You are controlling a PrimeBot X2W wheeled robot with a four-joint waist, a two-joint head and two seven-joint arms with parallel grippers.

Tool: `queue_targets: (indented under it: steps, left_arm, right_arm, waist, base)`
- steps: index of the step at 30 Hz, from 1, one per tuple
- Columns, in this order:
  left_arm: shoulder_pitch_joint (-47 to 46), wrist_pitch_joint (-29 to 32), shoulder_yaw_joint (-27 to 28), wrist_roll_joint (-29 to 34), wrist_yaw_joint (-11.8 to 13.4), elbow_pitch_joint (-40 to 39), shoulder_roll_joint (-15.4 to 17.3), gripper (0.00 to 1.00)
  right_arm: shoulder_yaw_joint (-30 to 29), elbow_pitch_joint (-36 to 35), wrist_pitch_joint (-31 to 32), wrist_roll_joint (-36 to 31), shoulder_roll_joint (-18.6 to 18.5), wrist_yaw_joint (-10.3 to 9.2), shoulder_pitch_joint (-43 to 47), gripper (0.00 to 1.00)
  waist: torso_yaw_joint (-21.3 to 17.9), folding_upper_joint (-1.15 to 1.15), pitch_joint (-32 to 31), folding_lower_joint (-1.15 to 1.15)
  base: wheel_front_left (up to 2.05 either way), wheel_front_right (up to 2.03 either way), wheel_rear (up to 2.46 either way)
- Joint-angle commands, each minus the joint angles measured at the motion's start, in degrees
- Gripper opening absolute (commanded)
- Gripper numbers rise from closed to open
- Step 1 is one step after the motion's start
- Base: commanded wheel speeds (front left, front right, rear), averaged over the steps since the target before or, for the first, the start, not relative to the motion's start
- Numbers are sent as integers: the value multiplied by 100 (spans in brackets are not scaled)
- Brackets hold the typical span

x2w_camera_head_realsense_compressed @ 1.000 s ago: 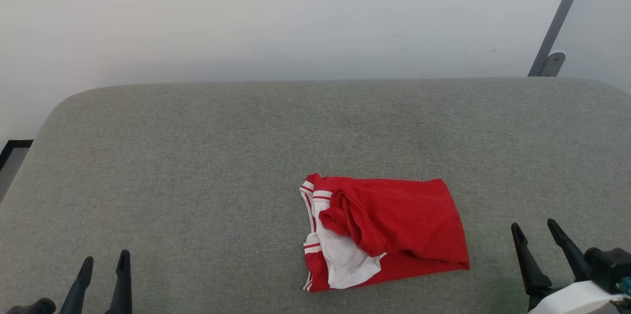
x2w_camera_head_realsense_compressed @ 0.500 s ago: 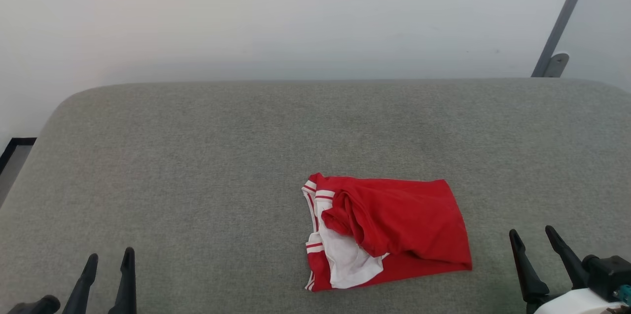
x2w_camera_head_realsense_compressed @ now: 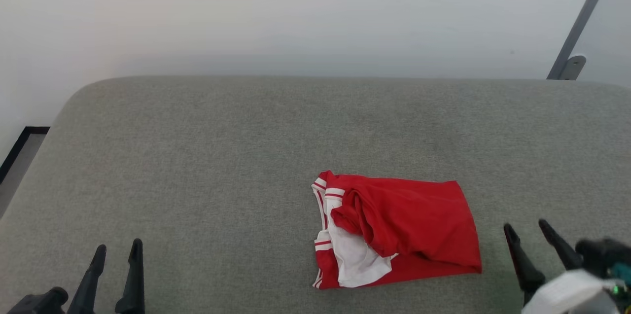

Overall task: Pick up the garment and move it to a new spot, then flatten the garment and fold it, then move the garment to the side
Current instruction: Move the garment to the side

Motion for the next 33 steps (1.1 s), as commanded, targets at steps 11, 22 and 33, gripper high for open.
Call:
queue_targets:
  steps: [11, 22, 33]
  left_arm:
    - [-188, -28, -253, -81, -17, 51, 9, 100]
    - [-497, -28, -559, -248, -17, 175, 71, 100]
    - [-888, -28, -751, -402, -18, 301, 27, 100]
  right_arm:
    - [655, -16, 1901, 714, -761, 0, -953, 100]
    - [1267, 57, 4429, 1477, -1329, -1, -1742, 100]
    - [1562, 936, 6034, 1738, -719, 1, -2332, 100]
  waist:
    - [356, 0, 219, 0]
    - [794, 0, 692, 0]
    - [1010, 0, 1094, 0]
  base:
    - [0, 0, 0]
    - [0, 0, 0]
    - [0, 0, 0]
